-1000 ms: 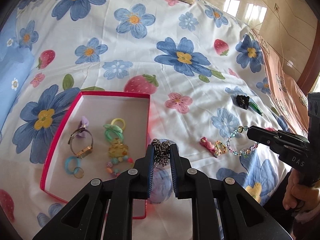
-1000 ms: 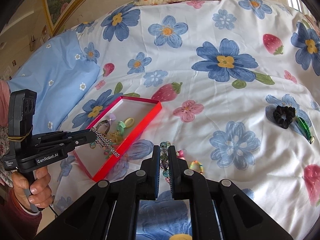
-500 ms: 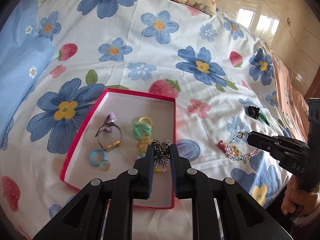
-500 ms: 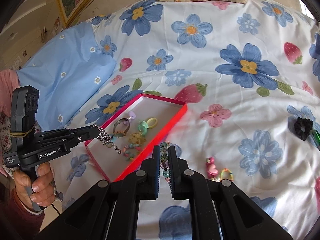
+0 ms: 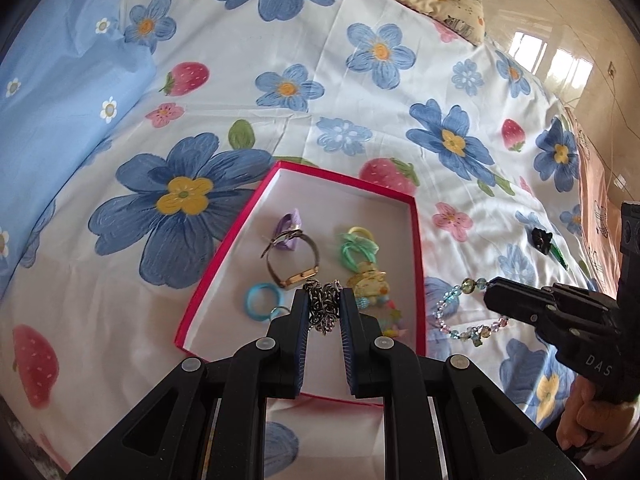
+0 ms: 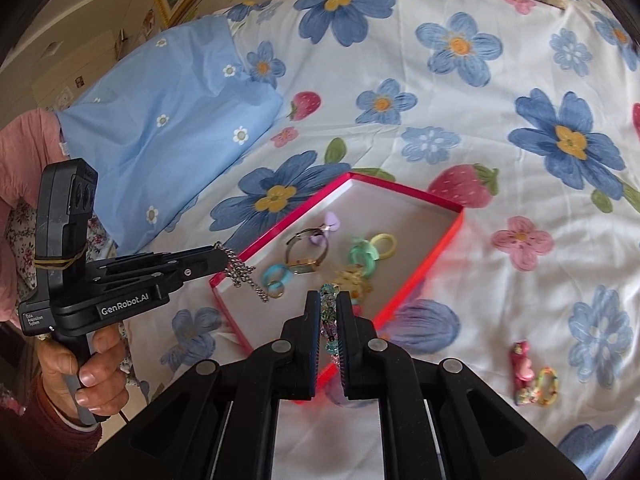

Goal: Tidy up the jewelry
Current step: 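Carry the silver chain and beaded strand into the box and open both tools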

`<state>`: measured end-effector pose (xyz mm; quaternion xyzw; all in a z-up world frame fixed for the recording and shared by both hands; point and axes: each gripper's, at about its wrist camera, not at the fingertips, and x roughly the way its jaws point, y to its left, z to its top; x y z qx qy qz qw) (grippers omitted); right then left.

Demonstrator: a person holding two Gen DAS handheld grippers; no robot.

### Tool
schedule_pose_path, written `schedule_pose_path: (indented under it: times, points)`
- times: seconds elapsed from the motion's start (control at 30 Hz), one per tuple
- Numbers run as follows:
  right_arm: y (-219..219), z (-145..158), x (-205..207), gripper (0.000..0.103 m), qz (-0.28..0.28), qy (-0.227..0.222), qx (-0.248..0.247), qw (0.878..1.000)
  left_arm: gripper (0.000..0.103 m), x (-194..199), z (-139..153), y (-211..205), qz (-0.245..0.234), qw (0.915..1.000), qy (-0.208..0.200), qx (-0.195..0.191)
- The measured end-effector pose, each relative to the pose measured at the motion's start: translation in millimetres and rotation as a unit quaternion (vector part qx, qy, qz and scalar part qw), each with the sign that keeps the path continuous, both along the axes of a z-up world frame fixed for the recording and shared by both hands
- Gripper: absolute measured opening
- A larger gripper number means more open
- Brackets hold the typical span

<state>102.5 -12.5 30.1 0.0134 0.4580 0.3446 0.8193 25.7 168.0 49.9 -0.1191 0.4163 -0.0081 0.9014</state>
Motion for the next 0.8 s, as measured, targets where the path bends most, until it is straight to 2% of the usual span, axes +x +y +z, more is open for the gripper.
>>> schedule_pose_path:
  times: [0.37, 0.8]
  points:
    - [47.2, -34.3, 4.4, 0.007, 0.035, 0.039, -0.001, 0.999, 0.014, 19.1, -21.2, 10.9, 0.003, 0.9998, 0.019, -0.008]
    - [47.8, -72.0, 18.8, 0.007, 0.023, 0.07, -0.025, 0.997, 0.014, 43.5, -62.9, 24.4, 0.024, 0.9975, 0.066, 0.0]
